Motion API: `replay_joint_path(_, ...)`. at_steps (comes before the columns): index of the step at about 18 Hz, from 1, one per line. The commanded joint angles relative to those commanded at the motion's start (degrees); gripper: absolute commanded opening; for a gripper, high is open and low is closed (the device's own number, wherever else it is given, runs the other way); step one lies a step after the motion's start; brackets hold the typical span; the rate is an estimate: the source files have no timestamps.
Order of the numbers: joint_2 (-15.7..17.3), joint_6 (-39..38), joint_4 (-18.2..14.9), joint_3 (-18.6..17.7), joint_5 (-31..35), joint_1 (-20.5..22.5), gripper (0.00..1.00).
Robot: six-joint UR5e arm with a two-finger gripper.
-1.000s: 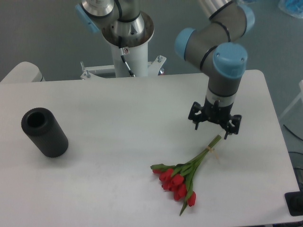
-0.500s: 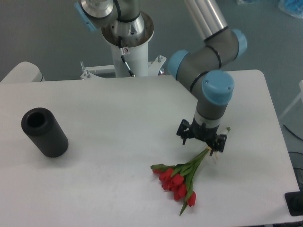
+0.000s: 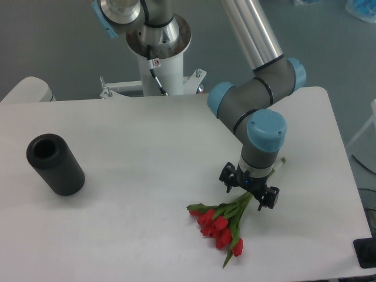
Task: Pick up the flowers from the table
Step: 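Close the gripper around the green tulip stems, then lift the gripped tulip bunch up off the table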
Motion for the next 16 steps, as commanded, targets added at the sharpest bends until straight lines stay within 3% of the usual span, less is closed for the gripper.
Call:
replay_joint_path(6, -1.15, -0.87, 0.62, -0.88, 0.89, -0.79, 1.00)
replay_joint_path(7, -1.15, -1.14, 0.53, -0.53, 0.80, -0.79, 0.93)
replay_joint_path(9, -0.97, -1.92, 0.53, -0.09, 0.71, -0.70, 0.52)
replay_joint_path(12, -0.53, -2.28, 0.44, 0.44, 0.45, -0.44, 0.12)
replay_joint_path(13, -0.53, -2.37, 0.44, 0.53, 0.54, -0.35, 0.07)
replay_joint_path(16, -0.53, -2.28, 0.44, 1.58, 0.54, -0.18, 0.07)
